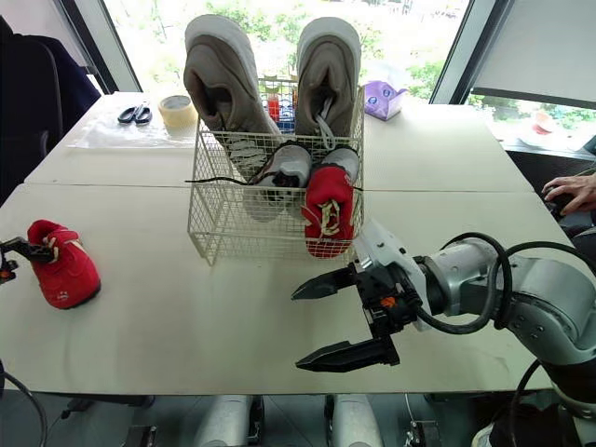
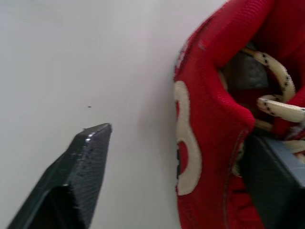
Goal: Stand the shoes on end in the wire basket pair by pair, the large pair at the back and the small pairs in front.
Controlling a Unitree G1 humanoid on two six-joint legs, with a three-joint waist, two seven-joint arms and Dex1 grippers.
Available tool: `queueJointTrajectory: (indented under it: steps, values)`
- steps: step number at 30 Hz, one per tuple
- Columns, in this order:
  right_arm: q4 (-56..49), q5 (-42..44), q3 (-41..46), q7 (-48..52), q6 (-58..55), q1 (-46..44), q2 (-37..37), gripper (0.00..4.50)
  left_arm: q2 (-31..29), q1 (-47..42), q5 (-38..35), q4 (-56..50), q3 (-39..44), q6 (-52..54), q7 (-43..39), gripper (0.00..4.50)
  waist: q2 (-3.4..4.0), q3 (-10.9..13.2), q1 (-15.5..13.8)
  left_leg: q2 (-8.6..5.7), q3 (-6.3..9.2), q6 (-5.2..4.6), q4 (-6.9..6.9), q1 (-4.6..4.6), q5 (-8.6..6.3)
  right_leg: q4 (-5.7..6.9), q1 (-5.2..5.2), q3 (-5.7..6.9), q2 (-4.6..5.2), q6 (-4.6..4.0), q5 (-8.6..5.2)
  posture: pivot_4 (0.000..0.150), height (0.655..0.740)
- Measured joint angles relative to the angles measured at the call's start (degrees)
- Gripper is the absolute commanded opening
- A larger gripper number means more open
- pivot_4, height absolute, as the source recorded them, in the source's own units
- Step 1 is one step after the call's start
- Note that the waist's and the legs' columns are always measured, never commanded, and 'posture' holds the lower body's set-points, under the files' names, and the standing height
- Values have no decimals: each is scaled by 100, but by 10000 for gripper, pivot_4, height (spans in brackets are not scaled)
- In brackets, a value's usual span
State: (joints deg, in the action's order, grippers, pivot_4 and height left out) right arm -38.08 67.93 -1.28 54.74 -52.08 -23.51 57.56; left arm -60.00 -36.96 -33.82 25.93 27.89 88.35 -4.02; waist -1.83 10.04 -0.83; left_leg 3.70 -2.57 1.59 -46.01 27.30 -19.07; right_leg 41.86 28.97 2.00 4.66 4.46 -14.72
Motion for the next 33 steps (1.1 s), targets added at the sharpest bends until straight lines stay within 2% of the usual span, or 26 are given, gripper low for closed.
queueJointTrajectory:
  steps: [5,6,9,12,16,20,22,25,27,29,33]
  values:
    - [-10,114,140,-160,-93,23,-1,45000,0,-158,242,83,-302,6,-332,1456,2,-1,13,0,0,0,0,-4,0,9,3,-1,0,0,0,1500,6552]
    - [-10,114,157,-161,-113,23,-1,45000,0,-178,321,108,-309,6,-351,527,2,-1,10,1,0,0,0,-4,0,13,5,0,-1,0,0,1500,6552]
    - [-2,104,167,-151,-145,20,-1,45000,14,-211,435,118,-300,7,-474,527,2,-1,10,2,1,0,0,-3,0,14,6,0,-2,0,0,1500,6552]
    - [36,79,143,-127,-186,-28,-19,45000,26,170,396,-519,-106,226,-606,527,-2,1,21,3,-2,0,-2,4,0,11,11,-2,1,0,0,1500,6552]
    - [296,87,51,5,-279,-318,-122,45000,384,611,64,-2582,780,362,-629,527,-27,2,8,4,3,1,-6,9,1,10,11,-2,2,-1,0,1500,6552]
    - [650,-90,-58,297,-318,-449,-156,45000,861,248,-766,-4832,1595,344,-749,527,-28,3,-22,-3,7,1,-12,5,1,-3,-9,-1,7,-1,0,1500,6552]
    - [797,-243,-87,425,-326,-500,-137,45000,1389,-360,-1203,-5755,1888,341,-747,527,-26,4,-21,-9,11,1,-16,2,1,-10,-21,-1,8,-1,0,1500,6552]
    - [1008,-376,-143,637,-391,-593,-105,45000,2885,-1234,-1939,-6925,2281,360,-281,527,-19,0,-9,-13,12,-1,-18,-23,1,-17,-53,-2,7,2,2,1500,6552]
    - [1108,-387,-143,715,-487,-597,-75,45000,3664,-1200,-2033,-7533,2065,352,49,527,-20,1,5,-14,13,-1,-18,-26,0,-15,-54,-5,5,3,2,1500,6552]
    - [1202,-407,-132,691,-592,-595,-72,45000,4033,-860,-1912,-7822,1443,230,318,527,-21,2,40,-12,12,-2,-17,-30,1,-5,-48,-10,-1,10,6,1500,6552]
    - [1120,-53,248,398,-1006,-459,62,45000,4107,78,-998,-7793,13,-1154,466,527,-20,4,13,-5,15,-2,-8,-43,1,21,-39,-11,-17,6,3,1500,6552]
